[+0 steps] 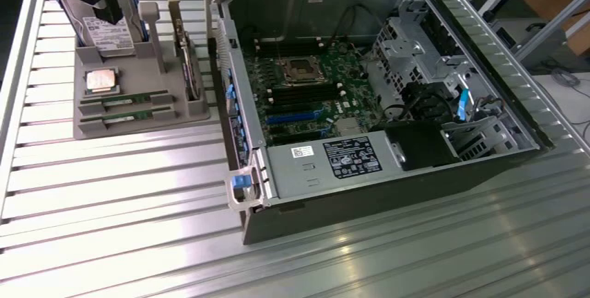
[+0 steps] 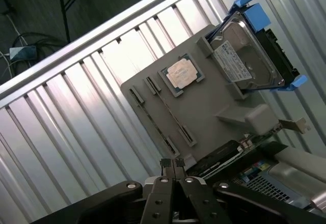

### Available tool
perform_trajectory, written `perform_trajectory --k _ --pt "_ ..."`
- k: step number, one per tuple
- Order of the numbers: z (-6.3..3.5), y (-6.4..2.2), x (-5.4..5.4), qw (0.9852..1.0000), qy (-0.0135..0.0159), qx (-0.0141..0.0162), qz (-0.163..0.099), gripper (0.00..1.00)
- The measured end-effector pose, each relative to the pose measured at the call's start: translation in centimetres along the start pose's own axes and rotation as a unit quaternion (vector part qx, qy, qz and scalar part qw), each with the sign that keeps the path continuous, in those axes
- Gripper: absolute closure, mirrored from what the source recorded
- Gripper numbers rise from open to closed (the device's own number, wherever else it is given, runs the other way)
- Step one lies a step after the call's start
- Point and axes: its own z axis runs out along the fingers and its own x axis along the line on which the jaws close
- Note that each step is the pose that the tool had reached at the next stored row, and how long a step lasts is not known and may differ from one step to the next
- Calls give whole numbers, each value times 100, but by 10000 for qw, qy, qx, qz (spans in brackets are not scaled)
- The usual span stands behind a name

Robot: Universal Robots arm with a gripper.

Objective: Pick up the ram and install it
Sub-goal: 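Pick up the ram and move it above insertion slot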

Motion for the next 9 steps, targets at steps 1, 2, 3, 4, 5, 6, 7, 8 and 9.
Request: perform_trajectory --k 1,2,3,4,5,6,7,8,9 --pt "0 0 0 10000 2 -1 -32 89" --pt "0 0 0 10000 2 -1 -50 89" --pt "0 0 0 10000 3 -2 -67 89" --pt "0 0 0 10000 4 -2 -85 89" --pt "0 0 0 10000 4 -2 -98 89" --pt "0 0 0 9999 5 -3 -120 89" --pt "0 0 0 9999 7 -4 -139 89" --pt "0 0 0 9999 7 -4 -151 89" --pt "0 0 0 9999 8 -4 -170 89"
